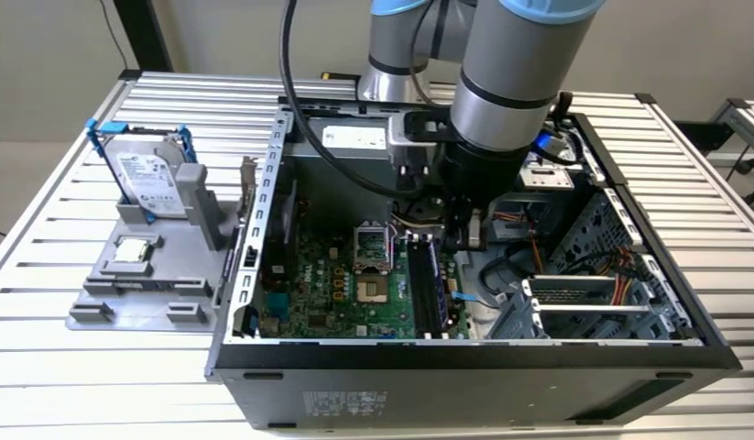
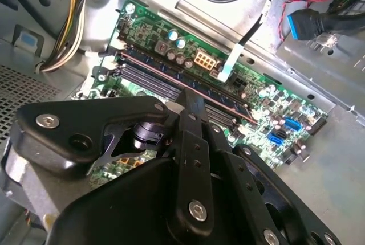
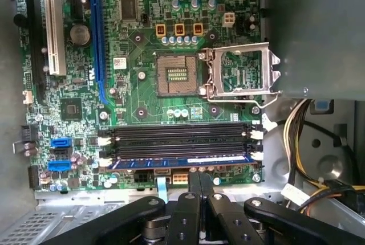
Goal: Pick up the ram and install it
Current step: 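Press down the ram until it locks into place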
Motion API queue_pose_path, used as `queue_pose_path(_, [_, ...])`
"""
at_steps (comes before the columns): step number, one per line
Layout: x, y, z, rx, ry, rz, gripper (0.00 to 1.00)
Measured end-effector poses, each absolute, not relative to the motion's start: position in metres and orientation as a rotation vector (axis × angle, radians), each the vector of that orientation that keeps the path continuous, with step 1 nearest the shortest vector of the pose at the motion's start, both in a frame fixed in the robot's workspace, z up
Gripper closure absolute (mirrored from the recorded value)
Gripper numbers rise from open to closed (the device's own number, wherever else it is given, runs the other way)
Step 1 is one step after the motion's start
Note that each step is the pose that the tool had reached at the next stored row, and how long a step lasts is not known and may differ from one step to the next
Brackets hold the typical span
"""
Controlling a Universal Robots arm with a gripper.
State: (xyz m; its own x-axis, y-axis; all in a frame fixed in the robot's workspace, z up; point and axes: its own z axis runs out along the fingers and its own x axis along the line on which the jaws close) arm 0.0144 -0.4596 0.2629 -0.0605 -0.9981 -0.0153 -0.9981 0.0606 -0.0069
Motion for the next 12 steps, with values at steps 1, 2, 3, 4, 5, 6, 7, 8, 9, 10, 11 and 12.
queue_pose_path(1, [0.014, -0.46, 0.261, -2.148, 2.271, 0.008, 1.0])
queue_pose_path(2, [0.013, -0.46, 0.26, -2.153, 2.267, 0.008, 1.0])
queue_pose_path(3, [0.013, -0.46, 0.258, -2.157, 2.263, 0.008, 1.0])
queue_pose_path(4, [0.013, -0.46, 0.256, -2.162, 2.259, 0.008, 1.0])
queue_pose_path(5, [0.013, -0.46, 0.255, -2.169, 2.252, 0.008, 1.0])
queue_pose_path(6, [0.013, -0.46, 0.253, -2.178, 2.244, 0.007, 1.0])
queue_pose_path(7, [0.013, -0.46, 0.252, -2.187, 2.237, 0.006, 1.0])
queue_pose_path(8, [0.013, -0.46, 0.25, -2.196, 2.229, 0.005, 1.0])
queue_pose_path(9, [0.013, -0.46, 0.249, -2.202, 2.223, 0.004, 1.0])
queue_pose_path(10, [0.013, -0.46, 0.248, -2.204, 2.222, 0.004, 1.0])
queue_pose_path(11, [0.013, -0.46, 0.248, -2.204, 2.222, 0.004, 1.0])
queue_pose_path(12, [0.013, -0.46, 0.247, -2.205, 2.221, 0.004, 1.0])
